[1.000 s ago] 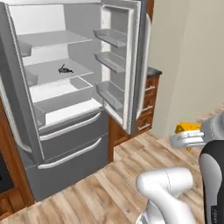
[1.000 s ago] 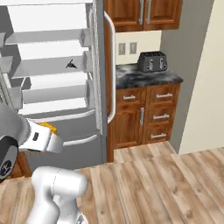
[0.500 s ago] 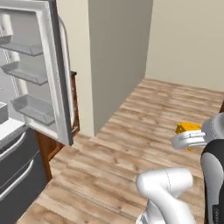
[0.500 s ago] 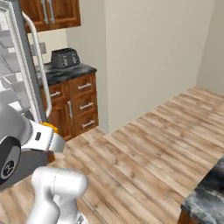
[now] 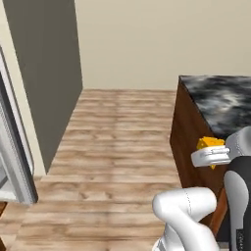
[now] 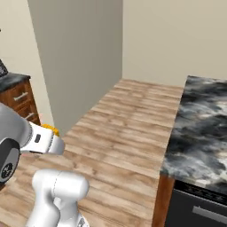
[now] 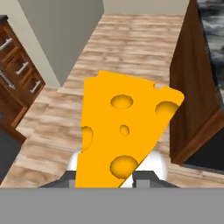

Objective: Take the cheese, fish, and squash from the fridge and place them on the plate on the dining counter to create an appetizer plate.

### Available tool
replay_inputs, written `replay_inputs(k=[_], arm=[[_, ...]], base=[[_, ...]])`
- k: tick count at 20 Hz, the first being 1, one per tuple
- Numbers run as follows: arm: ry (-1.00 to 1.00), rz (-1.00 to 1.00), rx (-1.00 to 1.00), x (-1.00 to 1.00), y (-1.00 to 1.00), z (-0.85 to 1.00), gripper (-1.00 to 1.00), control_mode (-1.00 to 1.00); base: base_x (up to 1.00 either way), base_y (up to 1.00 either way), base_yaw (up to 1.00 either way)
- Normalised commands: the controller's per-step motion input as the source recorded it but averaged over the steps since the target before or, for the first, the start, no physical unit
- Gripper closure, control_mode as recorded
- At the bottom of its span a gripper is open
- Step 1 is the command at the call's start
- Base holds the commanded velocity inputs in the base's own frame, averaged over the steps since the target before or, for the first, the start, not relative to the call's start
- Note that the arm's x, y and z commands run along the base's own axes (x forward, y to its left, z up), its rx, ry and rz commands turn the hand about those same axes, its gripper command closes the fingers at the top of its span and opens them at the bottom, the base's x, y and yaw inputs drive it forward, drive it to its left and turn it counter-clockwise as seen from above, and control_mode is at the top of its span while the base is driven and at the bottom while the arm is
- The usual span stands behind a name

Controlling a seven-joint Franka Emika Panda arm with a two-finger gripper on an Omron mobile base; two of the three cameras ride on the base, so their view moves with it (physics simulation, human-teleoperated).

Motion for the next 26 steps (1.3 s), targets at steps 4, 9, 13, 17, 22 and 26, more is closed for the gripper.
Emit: replay_inputs(k=[4, 9, 13, 17, 22, 26], arm=[[0.0, 0.0, 0.0, 0.0, 0.0, 0.0, 1.0, 1.0], [0.0, 0.0, 0.0, 0.0, 0.0, 0.0, 1.0, 1.0], [0.0, 0.0, 0.0, 0.0, 0.0, 0.0, 1.0, 1.0], [0.0, 0.0, 0.0, 0.0, 0.0, 0.0, 1.0, 1.0], [0.0, 0.0, 0.0, 0.0, 0.0, 0.0, 1.0, 1.0], [0.0, 0.0, 0.0, 0.0, 0.0, 0.0, 1.0, 1.0]], base=[[-0.04, 0.46, -0.45], [-0.14, 0.29, -0.41], [0.25, 0.04, -0.3], [0.69, 0.14, -0.11], [0.78, 0.09, 0.11], [0.99, 0.01, 0.21]])
